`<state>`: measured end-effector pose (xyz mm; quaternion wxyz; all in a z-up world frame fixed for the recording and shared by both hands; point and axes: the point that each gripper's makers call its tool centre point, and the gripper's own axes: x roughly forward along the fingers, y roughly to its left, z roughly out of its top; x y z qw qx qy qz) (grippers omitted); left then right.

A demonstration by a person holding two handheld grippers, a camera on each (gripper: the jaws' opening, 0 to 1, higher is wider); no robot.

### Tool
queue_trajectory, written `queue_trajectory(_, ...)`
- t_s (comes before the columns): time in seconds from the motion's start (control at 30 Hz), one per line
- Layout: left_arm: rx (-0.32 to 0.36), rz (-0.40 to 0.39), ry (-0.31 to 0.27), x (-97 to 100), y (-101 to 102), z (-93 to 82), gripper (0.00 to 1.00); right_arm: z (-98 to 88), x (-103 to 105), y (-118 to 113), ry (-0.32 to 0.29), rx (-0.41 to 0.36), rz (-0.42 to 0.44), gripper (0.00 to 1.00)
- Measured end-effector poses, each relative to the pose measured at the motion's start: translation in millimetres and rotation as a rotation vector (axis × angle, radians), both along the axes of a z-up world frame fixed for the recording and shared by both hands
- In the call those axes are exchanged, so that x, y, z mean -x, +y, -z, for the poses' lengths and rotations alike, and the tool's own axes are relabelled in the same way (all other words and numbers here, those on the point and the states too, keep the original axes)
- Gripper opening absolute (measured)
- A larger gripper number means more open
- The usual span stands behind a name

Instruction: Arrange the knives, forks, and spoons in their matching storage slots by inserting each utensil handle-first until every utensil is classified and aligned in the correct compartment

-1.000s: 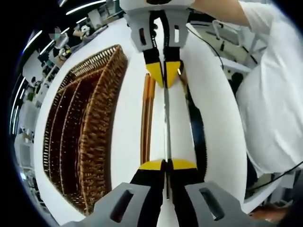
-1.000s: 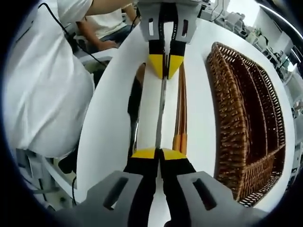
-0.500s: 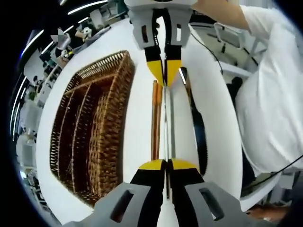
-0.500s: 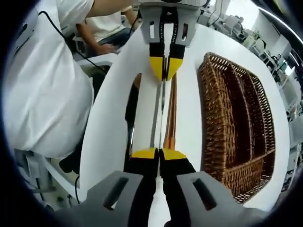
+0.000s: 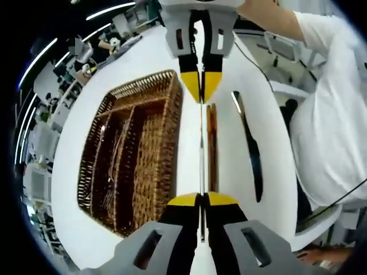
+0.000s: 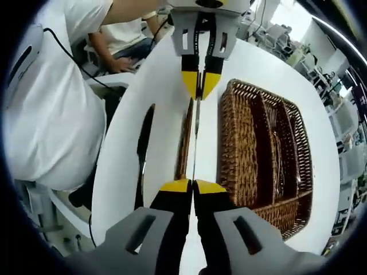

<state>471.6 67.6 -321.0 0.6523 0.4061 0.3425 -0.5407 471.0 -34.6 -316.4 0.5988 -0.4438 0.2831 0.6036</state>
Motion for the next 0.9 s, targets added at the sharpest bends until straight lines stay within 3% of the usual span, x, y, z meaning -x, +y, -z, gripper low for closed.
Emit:
queue_trajectory(0.6,-0.008,-0.007,-0.023,-37.3,3.8,-6.3,0.02,-9.2,-46.3,5.9,-0.028,0.005,0.015,0.01)
queue_trajectory(0.9,-0.022,-0.020,-0.032,-60.5,7.0,1.3,0.02,-0.7,-70.7,11.3,-0.029,0.003,0.025,0.01)
